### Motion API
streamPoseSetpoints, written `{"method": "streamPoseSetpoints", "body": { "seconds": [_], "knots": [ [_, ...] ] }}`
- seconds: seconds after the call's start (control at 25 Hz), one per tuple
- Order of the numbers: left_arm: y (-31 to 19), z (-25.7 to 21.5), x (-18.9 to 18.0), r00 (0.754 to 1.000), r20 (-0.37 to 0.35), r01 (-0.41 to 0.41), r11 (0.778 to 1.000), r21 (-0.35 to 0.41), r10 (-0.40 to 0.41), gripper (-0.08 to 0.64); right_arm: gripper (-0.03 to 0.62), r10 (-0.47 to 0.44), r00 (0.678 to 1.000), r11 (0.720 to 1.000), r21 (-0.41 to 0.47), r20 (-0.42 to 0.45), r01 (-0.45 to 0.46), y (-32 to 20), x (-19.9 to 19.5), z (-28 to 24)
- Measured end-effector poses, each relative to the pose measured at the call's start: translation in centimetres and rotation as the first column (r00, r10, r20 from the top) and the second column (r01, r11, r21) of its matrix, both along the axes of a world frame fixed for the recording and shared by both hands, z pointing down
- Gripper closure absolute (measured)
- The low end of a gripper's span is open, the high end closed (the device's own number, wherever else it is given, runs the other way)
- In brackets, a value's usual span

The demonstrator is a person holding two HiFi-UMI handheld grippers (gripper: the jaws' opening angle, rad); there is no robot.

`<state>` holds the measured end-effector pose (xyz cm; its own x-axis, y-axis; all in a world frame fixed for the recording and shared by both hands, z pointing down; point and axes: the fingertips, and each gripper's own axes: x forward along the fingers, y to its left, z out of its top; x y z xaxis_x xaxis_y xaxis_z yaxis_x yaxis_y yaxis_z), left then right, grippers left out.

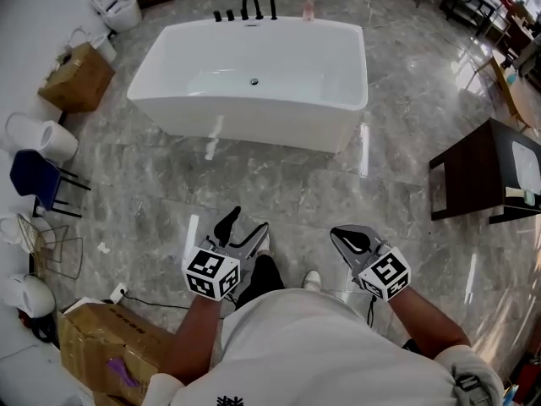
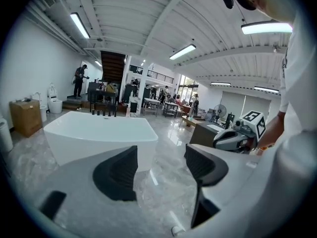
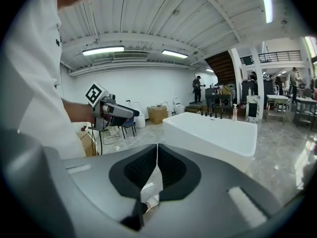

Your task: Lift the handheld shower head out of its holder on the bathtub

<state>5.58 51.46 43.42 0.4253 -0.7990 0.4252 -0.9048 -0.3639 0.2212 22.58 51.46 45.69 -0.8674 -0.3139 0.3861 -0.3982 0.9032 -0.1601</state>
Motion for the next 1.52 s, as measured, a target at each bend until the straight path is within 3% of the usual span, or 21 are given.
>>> {"method": "streamPoseSetpoints", "body": {
  "seconds": [0.24, 0.48, 0.68, 0.96, 1.52],
  "knots": [
    [-7.7, -0.4, -6.4, 0.999, 0.004, -0.044, 0.999, 0.024, 0.044, 0.258, 0.576, 0.05, 0.997, 0.998, 0.025, -0.057, -0.049, -5.2, -5.4, -0.7],
    [-13.7, -0.9, -13.2, 0.995, 0.028, -0.101, 0.994, 0.032, 0.1, 0.258, 0.578, 0.125, 0.991, 0.992, 0.029, -0.049, -0.124, -10.4, -12.8, -1.9],
    [-17.4, 0.1, -16.6, 0.988, 0.023, -0.152, 0.988, 0.022, 0.151, 0.258, 0.578, 0.142, 0.988, 0.99, 0.014, -0.065, -0.141, -12.8, -16.8, -1.9],
    [-22.4, 1.1, -16.9, 0.986, -0.013, -0.167, 0.986, 0.014, 0.167, 0.259, 0.578, 0.157, 0.985, 0.988, 0.02, -0.065, -0.156, -17.5, -18.4, -2.7],
    [-38.4, 0.1, -14.8, 0.992, 0.047, -0.113, 0.994, -0.004, 0.113, 0.259, 0.578, 0.149, 0.989, 0.989, -0.002, 0.019, -0.149, -33.9, -16.5, -2.0]
  ]
}}
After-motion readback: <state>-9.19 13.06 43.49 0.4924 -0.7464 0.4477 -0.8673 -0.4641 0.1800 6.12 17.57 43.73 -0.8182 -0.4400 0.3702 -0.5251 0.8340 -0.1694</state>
